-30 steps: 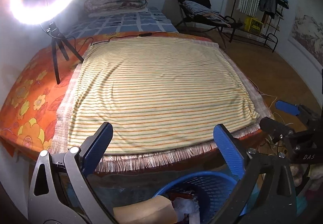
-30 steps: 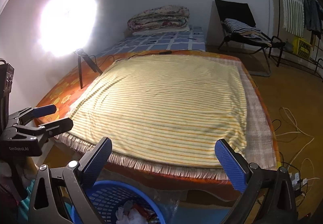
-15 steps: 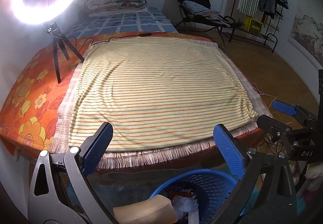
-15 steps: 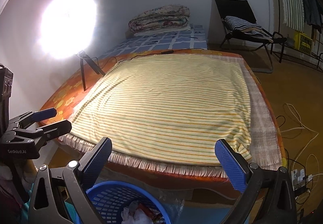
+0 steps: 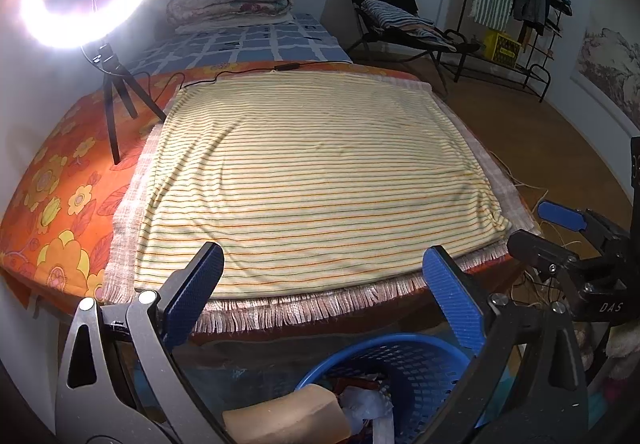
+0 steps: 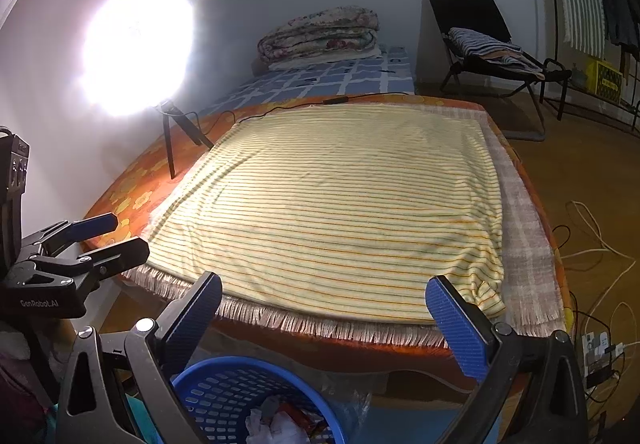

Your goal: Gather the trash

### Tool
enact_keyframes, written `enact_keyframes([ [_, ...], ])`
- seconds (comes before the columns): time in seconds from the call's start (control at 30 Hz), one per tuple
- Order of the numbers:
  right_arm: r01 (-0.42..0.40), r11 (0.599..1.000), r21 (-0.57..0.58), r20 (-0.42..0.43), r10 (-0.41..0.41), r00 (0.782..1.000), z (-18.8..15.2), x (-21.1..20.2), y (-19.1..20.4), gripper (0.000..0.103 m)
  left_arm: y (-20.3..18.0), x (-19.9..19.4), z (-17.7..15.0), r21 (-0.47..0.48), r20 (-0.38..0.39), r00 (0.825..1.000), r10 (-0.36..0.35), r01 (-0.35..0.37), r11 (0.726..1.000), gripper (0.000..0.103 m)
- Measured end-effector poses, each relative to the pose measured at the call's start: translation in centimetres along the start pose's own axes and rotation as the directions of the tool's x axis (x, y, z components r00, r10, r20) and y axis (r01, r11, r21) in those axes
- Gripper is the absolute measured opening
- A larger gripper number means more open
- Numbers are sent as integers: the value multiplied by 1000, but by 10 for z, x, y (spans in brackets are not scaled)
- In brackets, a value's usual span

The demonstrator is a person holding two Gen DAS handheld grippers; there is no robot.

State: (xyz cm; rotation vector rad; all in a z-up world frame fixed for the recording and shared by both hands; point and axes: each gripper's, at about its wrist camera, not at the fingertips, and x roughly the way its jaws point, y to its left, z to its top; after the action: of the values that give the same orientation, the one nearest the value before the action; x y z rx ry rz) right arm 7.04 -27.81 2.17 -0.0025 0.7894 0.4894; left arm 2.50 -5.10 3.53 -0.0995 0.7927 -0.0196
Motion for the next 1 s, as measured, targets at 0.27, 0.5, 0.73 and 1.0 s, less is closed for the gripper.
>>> enact_keyframes([
  [0.27,-5,1000,13,-3,5,1000,0,0,-3,103,0,0,0,0,1,1000,1,-1,1000,101],
  [0.5,-2,1000,13,-3,2,1000,-1,0,-2,103,-1,0,1,1,-2,1000,-1,1,1000,101],
  [0.73,-5,1000,15,-7,6,1000,-1,1,-4,103,-1,0,1,-1,-1,1000,1,-1,1000,101],
  [1.0,-7,1000,19,-8,7,1000,-1,1,-4,103,-1,-2,2,-2,-1,1000,2,-2,1000,101],
])
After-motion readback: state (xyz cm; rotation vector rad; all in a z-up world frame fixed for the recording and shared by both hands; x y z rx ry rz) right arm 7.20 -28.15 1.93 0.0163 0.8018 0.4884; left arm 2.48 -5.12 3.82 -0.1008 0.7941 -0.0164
